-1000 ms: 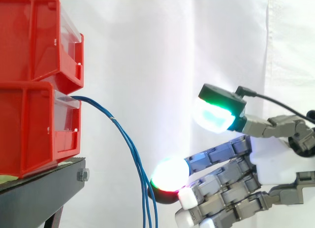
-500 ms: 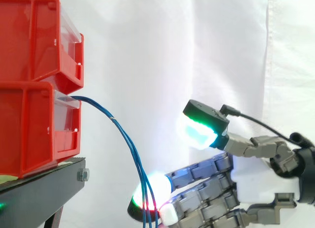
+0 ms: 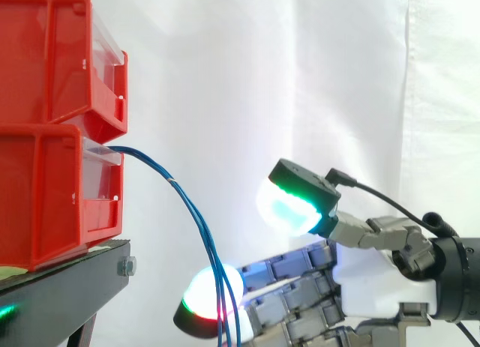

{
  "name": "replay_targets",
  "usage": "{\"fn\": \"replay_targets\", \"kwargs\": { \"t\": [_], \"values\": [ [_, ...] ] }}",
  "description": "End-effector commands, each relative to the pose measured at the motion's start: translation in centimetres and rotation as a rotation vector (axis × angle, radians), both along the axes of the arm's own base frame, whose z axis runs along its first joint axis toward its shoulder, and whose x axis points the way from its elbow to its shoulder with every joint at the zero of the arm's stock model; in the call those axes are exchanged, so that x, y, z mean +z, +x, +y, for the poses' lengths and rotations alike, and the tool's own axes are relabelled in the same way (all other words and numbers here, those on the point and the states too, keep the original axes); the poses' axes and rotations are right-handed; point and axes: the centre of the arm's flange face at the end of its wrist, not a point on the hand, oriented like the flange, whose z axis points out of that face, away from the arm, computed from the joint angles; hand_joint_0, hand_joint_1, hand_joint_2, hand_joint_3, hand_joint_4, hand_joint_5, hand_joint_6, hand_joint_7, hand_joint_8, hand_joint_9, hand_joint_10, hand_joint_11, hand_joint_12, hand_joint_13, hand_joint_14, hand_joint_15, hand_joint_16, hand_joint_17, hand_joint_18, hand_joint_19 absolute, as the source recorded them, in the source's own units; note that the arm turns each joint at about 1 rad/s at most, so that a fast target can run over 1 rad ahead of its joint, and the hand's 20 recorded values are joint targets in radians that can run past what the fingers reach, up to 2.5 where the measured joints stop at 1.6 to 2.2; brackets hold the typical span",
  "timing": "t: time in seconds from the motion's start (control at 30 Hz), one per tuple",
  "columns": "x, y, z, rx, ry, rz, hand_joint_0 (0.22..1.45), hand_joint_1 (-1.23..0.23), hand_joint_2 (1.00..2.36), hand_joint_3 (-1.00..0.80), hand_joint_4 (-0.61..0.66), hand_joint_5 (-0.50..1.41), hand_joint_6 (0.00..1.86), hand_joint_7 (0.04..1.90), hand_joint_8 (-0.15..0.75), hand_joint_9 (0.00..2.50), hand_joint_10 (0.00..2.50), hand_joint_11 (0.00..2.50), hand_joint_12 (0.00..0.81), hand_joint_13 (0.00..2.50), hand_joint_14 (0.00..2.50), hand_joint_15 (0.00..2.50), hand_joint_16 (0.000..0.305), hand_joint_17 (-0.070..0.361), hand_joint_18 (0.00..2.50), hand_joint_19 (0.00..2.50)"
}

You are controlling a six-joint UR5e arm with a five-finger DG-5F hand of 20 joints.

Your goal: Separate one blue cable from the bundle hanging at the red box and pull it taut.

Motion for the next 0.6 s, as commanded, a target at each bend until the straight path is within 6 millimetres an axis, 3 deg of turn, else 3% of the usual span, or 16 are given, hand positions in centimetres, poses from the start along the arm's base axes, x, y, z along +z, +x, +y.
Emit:
{"fn": "replay_targets", "kwargs": {
  "t": [0.0, 0.57],
  "values": [
    [0.7, 0.6, 0.1, 0.004, 0.018, -0.037, 0.55, -0.71, 1.0, -0.5, 0.29, -0.17, 0.5, 0.96, 0.29, 0.81, 0.02, 0.56, 0.321, 0.7, 0.01, 0.39, 0.037, 0.084, 0.49, 0.46],
    [1.4, 1.3, 1.4, 0.019, 0.055, -0.1, 0.57, -0.73, 1.0, -0.5, 0.28, -0.17, 0.5, 0.97, 0.282, 0.81, 0.02, 0.55, 0.317, 0.72, 0.01, 0.4, 0.036, 0.08, 0.5, 0.47]
  ]
}}
